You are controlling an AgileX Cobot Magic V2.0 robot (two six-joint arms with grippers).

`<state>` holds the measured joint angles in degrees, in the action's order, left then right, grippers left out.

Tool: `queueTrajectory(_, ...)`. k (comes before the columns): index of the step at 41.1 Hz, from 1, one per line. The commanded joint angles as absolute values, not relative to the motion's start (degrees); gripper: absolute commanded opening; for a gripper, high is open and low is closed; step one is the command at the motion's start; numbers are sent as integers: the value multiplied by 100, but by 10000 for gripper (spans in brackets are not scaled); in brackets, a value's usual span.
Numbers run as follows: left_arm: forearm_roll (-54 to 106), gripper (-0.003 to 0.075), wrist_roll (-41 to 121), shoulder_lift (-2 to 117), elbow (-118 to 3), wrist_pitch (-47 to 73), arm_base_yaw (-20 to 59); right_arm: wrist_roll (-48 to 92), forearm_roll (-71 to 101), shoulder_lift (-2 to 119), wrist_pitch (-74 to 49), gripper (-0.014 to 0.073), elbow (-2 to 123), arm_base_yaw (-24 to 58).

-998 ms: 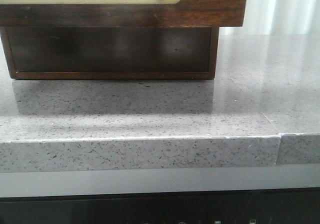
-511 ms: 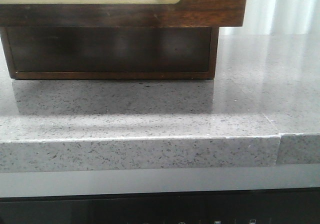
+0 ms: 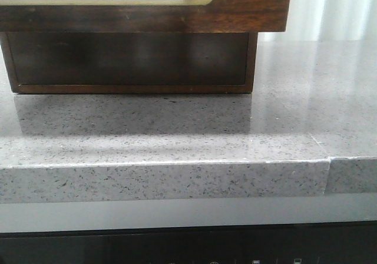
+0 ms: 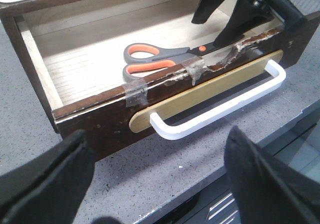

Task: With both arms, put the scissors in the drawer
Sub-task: 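Lower the scissors into the drawer and open the right gripper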

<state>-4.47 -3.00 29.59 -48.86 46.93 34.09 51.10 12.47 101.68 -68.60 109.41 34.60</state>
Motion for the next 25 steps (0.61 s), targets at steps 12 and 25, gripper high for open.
queueTrajectory(12,-440,535,-354,2997,-5092,4233,3453,3003,896,8979,-6780,413,11282,3437)
queueTrajectory(25,-440,535,-354,2997,-5092,4233,3453,1340,805,7793,-7116,413,10868,3437)
